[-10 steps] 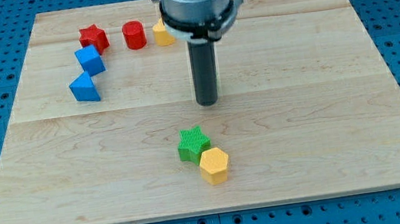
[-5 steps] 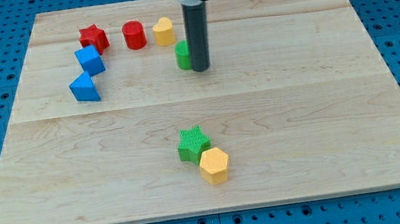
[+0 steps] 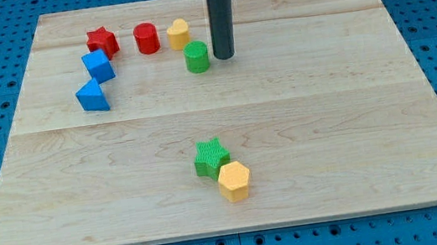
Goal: Push the green circle below the yellow heart
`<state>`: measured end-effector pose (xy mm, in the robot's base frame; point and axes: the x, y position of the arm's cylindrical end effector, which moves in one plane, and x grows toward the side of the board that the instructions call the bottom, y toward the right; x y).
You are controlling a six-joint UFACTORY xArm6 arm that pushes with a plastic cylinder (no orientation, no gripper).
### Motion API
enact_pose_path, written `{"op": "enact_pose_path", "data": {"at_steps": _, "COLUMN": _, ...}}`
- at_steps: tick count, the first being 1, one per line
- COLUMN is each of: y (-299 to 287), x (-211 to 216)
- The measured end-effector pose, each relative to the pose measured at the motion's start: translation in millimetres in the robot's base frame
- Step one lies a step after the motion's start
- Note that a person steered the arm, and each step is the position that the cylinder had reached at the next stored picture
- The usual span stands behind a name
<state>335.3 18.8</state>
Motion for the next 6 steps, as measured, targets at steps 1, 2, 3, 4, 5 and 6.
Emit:
{"op": "enact_pose_path", "data": {"at_steps": 1, "y": 0.0, "x": -4.6}}
{"op": "enact_pose_path", "data": {"at_steps": 2, "y": -4.8, "x": -4.6}}
{"op": "enact_pose_path", "data": {"at_steps": 3, "y": -9.9, "x": -4.1}}
{"op": "enact_pose_path", "data": {"at_steps": 4, "y": -18.6, "x": -4.0}}
{"op": "enact_pose_path", "data": {"at_steps": 5, "y": -26.5, "x": -4.0}}
{"op": "enact_pose_path", "data": {"at_steps": 6, "y": -26.5, "x": -1.1}}
